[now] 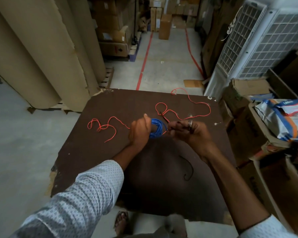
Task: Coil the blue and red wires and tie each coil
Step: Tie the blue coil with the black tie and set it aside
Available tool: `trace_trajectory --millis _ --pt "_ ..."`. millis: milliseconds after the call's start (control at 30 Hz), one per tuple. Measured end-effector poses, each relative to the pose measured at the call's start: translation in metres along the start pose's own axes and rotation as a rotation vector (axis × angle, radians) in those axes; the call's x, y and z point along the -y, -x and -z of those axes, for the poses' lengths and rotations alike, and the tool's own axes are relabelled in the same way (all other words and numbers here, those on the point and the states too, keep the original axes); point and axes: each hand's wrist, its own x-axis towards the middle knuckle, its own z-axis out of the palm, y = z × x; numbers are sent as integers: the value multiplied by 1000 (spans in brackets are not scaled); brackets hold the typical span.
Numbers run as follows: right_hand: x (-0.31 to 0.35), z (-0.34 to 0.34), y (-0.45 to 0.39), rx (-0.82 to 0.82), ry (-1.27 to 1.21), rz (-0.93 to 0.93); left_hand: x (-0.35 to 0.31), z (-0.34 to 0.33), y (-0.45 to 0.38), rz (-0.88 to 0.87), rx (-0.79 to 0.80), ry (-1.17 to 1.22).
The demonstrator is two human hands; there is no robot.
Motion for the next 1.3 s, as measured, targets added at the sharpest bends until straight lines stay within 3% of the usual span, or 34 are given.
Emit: trace_trajectory --millis 167,300,367,500,633,800,967,1100,1300 --pt "12 -10 -8 -96 192 274 -2 8 -3 -11 -3 -29" --pt "14 -12 -15 -138 406 375 -4 18 -1 -13 55 -52" --pt "17 -16 -17 -194 478 356 -1 19 0 -22 159 -53" --pt "18 -24 -24 -206 591 349 -5 21 -4 -63 49 -47" --pt "14 -28 -32 -142 779 413 -7 28 -5 -123 44 -63" --pt "5 -35 -40 -42 978 390 -4 16 -9 -42 -17 80" --pt "-15 -43 -45 -138 744 285 -10 20 -2 -103 -34 121" --pt "-19 -42 -41 -101 714 318 -3 19 3 -104 -15 205" --pt "-26 -44 -35 -98 428 244 7 18 9 -147 -82 253"
